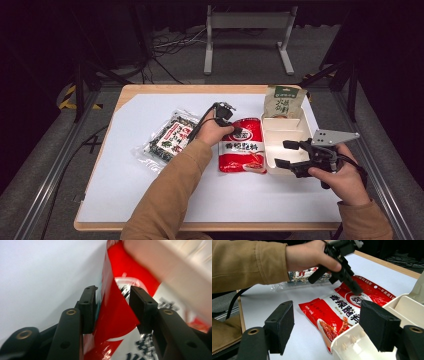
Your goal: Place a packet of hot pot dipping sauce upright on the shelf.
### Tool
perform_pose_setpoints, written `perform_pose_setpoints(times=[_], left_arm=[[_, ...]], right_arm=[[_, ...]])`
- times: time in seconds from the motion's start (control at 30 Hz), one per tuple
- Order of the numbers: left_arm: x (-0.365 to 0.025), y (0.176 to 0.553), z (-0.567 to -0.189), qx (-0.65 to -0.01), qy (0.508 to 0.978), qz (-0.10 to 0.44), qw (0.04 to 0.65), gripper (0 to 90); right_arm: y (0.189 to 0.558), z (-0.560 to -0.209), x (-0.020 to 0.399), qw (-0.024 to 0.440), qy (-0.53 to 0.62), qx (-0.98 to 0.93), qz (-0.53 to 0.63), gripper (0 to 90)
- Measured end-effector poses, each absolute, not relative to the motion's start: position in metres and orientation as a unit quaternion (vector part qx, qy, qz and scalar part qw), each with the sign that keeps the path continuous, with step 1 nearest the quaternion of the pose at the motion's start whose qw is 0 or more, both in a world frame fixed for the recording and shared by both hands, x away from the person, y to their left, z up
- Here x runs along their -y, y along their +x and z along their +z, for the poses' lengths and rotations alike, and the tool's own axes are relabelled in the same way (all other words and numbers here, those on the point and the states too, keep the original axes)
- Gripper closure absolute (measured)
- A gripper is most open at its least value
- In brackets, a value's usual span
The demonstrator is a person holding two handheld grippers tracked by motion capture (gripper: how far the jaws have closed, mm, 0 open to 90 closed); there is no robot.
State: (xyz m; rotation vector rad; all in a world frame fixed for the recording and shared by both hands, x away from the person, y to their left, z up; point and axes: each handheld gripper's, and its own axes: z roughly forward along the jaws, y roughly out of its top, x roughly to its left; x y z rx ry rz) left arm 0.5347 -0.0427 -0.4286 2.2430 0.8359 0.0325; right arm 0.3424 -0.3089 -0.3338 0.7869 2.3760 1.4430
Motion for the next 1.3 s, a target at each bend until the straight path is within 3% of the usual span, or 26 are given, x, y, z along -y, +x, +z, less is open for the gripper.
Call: perform_pose_setpoints(times=[0.07, 0.23, 0.37, 0.9, 1.3], left_arm=[[0.044, 0.535, -0.430, -0.324, 0.875, 0.023, 0.359, 61.6], [0.041, 0.537, -0.431, -0.328, 0.878, 0.041, 0.346, 82.7], [0.038, 0.535, -0.428, -0.329, 0.878, 0.053, 0.344, 87.5], [0.002, 0.502, -0.374, -0.296, 0.863, 0.052, 0.407, 88.8], [-0.021, 0.443, -0.326, -0.224, 0.848, 0.064, 0.476, 88.8]], right_arm=[[0.342, -0.333, 0.310, 0.127, 0.271, -0.815, 0.496, 28.8], [0.343, -0.334, 0.311, 0.126, 0.271, -0.815, 0.497, 28.8], [0.343, -0.334, 0.312, 0.128, 0.273, -0.814, 0.497, 29.0], [0.344, -0.329, 0.312, 0.135, 0.268, -0.824, 0.482, 39.2], [0.339, -0.323, 0.313, 0.137, 0.261, -0.828, 0.477, 44.7]])
